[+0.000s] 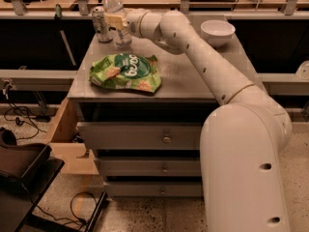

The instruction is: Pick blue plastic bottle

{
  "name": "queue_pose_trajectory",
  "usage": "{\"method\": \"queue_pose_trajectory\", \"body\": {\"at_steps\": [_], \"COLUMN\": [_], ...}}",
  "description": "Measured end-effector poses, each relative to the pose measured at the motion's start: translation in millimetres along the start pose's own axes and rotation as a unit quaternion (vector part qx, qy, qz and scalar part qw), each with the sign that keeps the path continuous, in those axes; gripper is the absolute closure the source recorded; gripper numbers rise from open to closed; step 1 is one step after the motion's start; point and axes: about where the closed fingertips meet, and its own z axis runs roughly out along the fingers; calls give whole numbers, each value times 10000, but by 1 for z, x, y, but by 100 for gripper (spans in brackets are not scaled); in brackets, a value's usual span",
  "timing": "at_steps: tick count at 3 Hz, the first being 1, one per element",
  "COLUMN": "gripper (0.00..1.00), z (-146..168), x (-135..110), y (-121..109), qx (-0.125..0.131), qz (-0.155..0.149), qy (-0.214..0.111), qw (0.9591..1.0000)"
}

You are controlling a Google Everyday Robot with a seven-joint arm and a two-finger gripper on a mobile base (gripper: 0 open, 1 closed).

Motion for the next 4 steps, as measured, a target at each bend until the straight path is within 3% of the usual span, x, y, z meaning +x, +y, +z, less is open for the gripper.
{"method": "queue_pose_trajectory", "body": {"at_steps": [1,2,4], "gripper": [100,100,100], "z": [-18,-53,-128], "x": [-34,-84,-161], "y": [11,24,58], "qx": [-144,-108,231], "qz": [227,219,-273], "qy": [-374,-725,-792], "qw": [9989,9971,9962]}}
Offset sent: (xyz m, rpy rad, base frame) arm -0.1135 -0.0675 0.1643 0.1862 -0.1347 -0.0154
